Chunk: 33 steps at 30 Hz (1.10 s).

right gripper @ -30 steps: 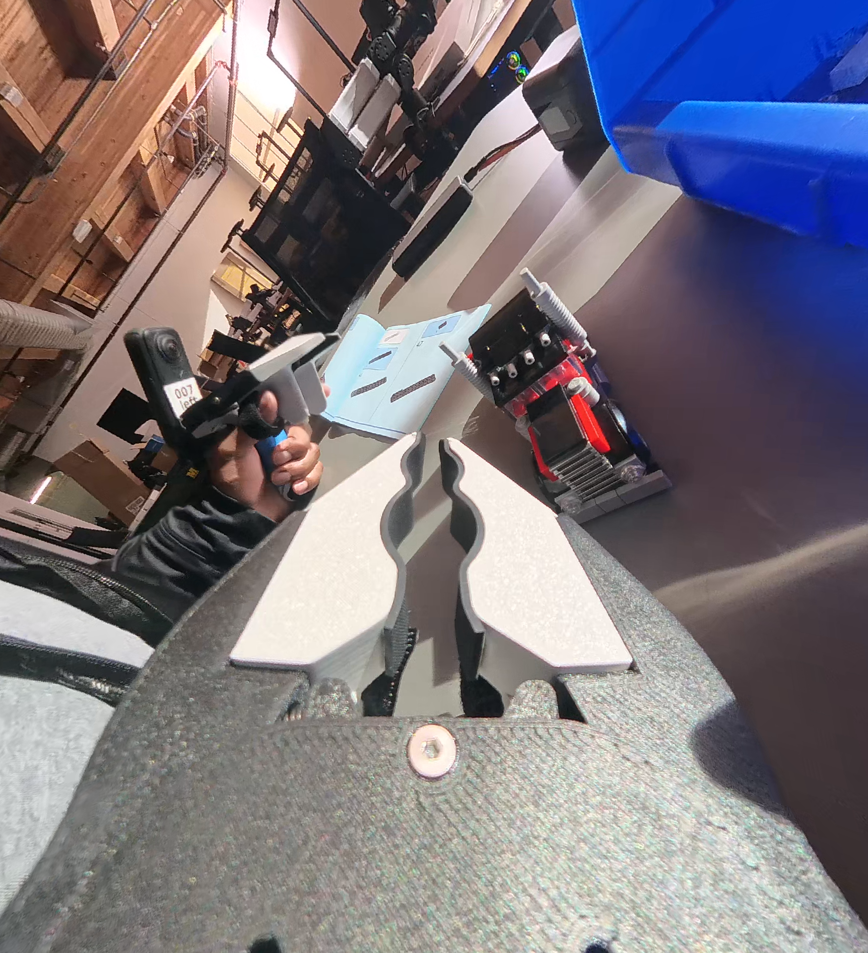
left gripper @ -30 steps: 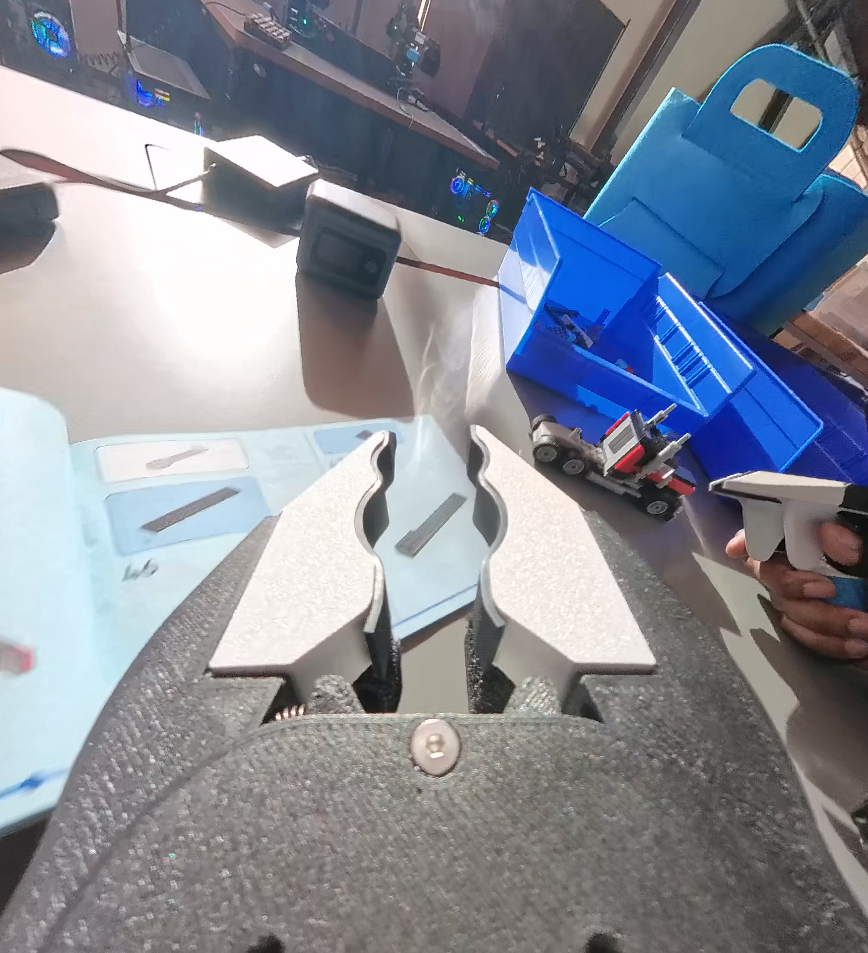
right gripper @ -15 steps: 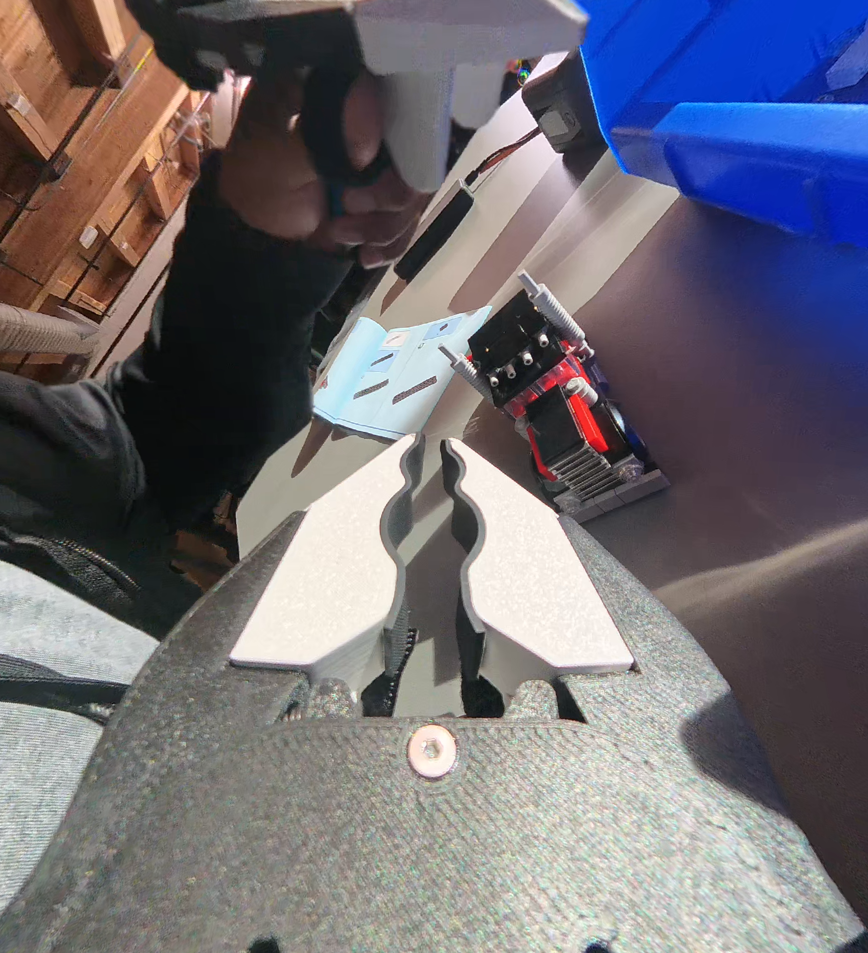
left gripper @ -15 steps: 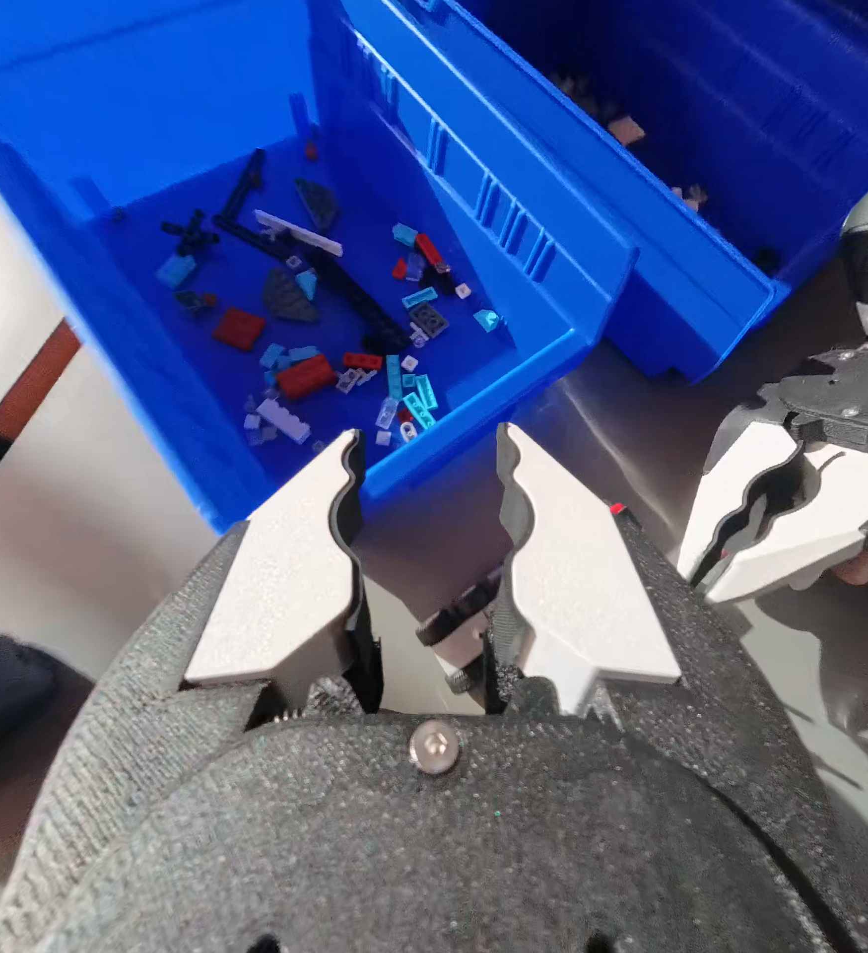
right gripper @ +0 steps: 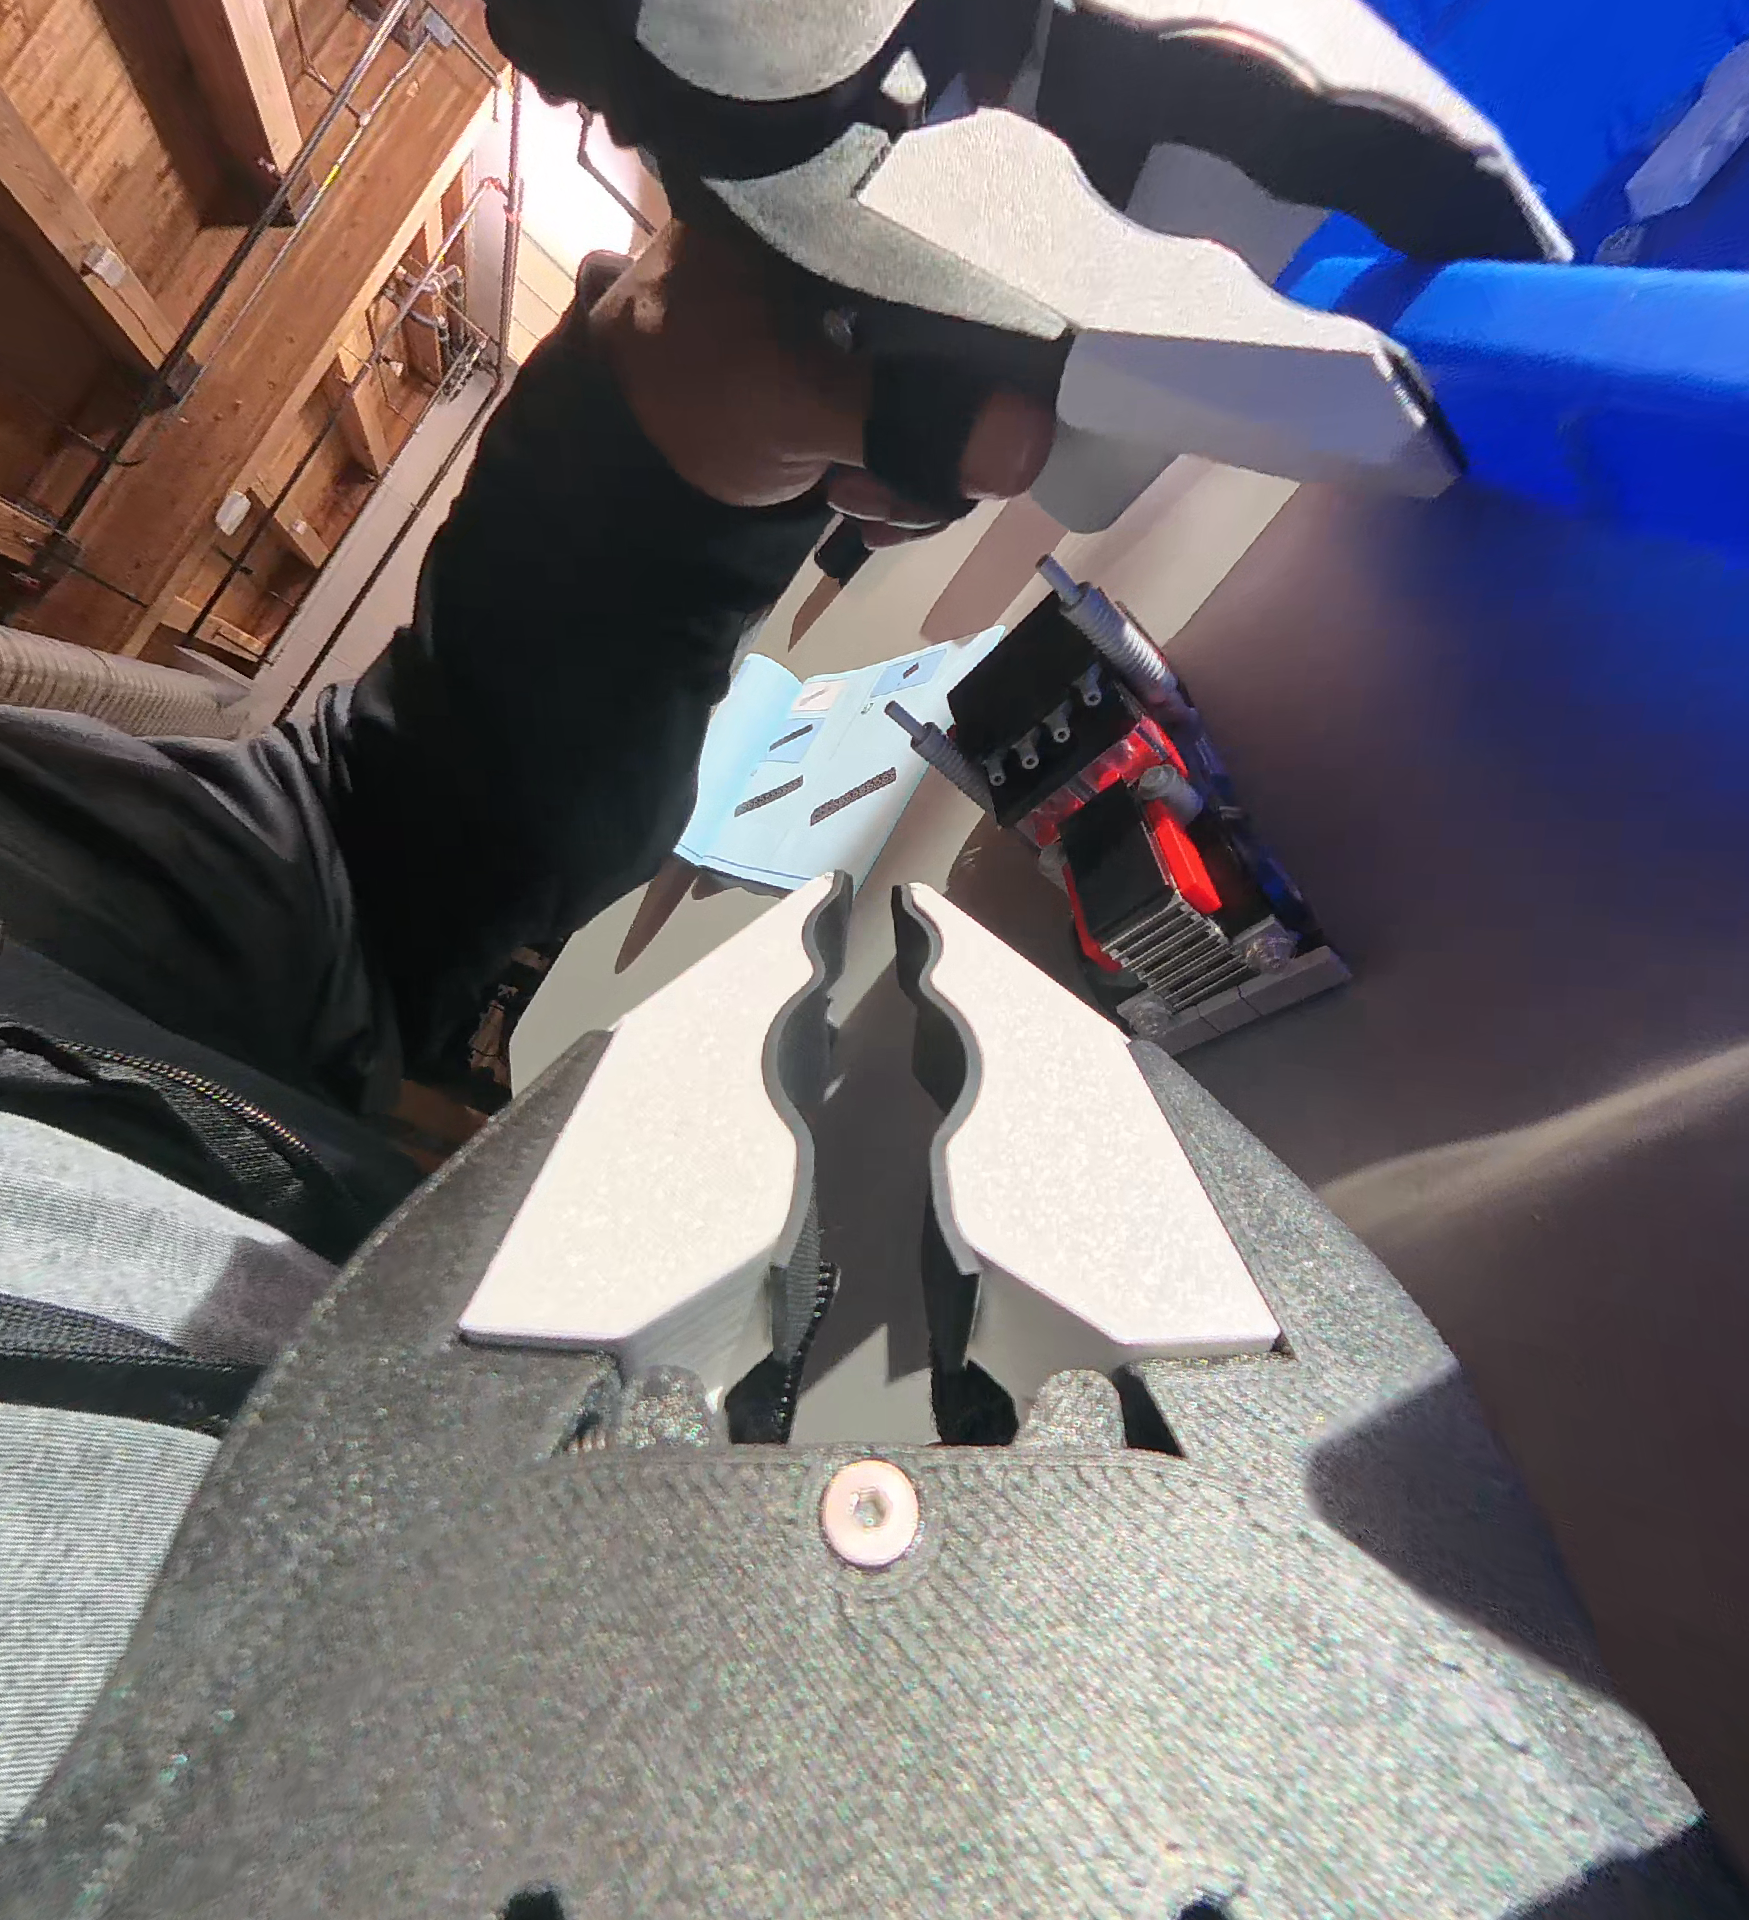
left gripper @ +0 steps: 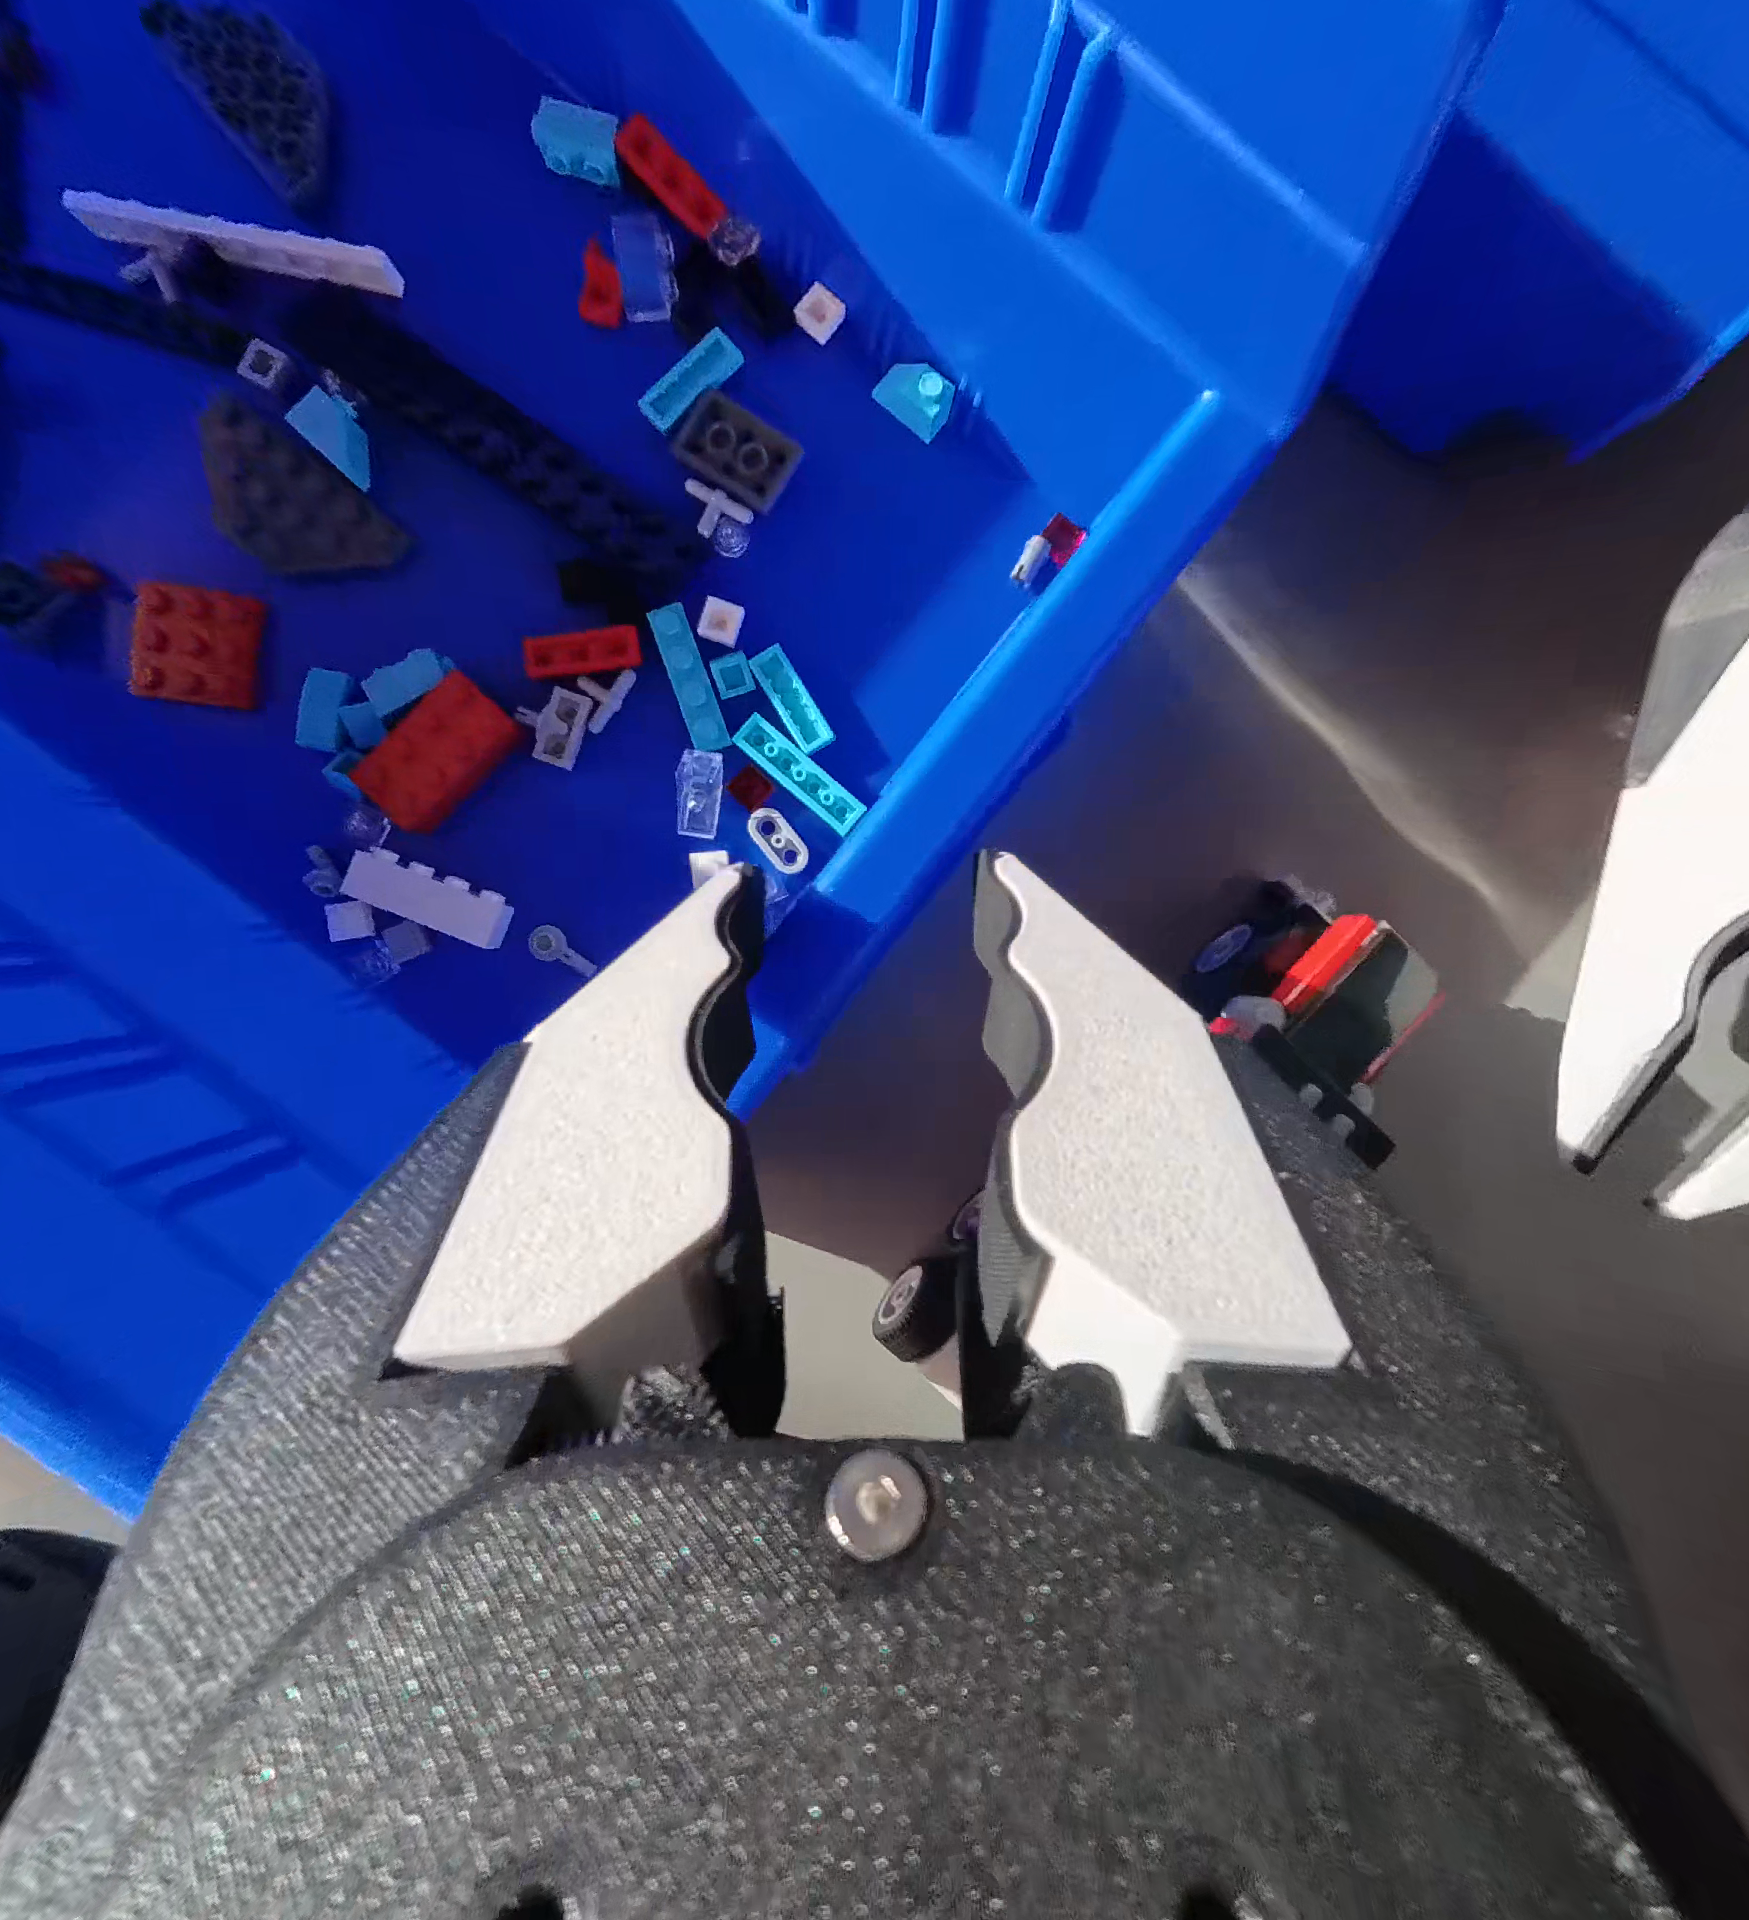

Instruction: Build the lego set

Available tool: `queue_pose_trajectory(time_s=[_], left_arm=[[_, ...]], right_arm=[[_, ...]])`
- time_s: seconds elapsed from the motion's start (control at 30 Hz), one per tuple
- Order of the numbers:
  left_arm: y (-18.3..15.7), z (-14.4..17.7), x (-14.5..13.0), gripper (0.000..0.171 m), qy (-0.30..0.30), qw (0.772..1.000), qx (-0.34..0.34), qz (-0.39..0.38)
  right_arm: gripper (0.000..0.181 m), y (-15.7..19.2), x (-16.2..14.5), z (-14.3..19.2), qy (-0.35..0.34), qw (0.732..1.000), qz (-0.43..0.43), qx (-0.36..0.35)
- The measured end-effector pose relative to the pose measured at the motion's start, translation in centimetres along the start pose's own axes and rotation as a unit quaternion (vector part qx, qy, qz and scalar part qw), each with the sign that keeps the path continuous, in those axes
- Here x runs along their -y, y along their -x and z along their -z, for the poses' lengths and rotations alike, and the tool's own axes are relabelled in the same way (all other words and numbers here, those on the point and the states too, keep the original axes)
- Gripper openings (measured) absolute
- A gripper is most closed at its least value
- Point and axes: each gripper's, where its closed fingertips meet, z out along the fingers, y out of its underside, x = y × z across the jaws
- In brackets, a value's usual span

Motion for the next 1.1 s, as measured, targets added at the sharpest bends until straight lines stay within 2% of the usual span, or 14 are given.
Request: queue_pose_trajectory(time_s=[0.07,0.53,0.7,0.83,0.9,0.97,1.1], left_arm=[[-0.6,0.1,-0.2,0.037,-0.001,1.0,-0.017,-0.001],[-2.9,1.2,-1.6,0.033,0.011,0.998,-0.06,-0.009],[-2.5,3.7,0.4,0.042,-0.086,0.995,-0.035,0.037],[-2.2,7.6,0.4,0.047,-0.187,0.976,0.011,0.11],[-2.2,9.4,-1.4,0.048,-0.217,0.963,0.041,0.155],[-2.3,10.8,-4.6,0.05,-0.222,0.95,0.084,0.203],[-2.9,13.2,-14.7,0.054,-0.18,0.913,0.192,0.311]], right_arm=[[0.009,0.0,0.0,0.0,0.0,1.0,0.001,-0.001],[0.009,0.0,0.0,0.0,0.001,1.0,0.0,-0.001],[0.009,0.0,0.0,0.0,-0.001,1.0,-0.002,0.0],[0.01,-0.1,0.0,0.0,0.0,1.0,-0.004,0.0],[0.01,-0.1,0.0,0.0,0.0,1.0,-0.004,0.0],[0.01,-0.1,0.0,0.0,0.001,1.0,-0.003,-0.001],[0.01,-0.2,-0.1,-0.1,0.004,1.0,0.0,-0.007]])
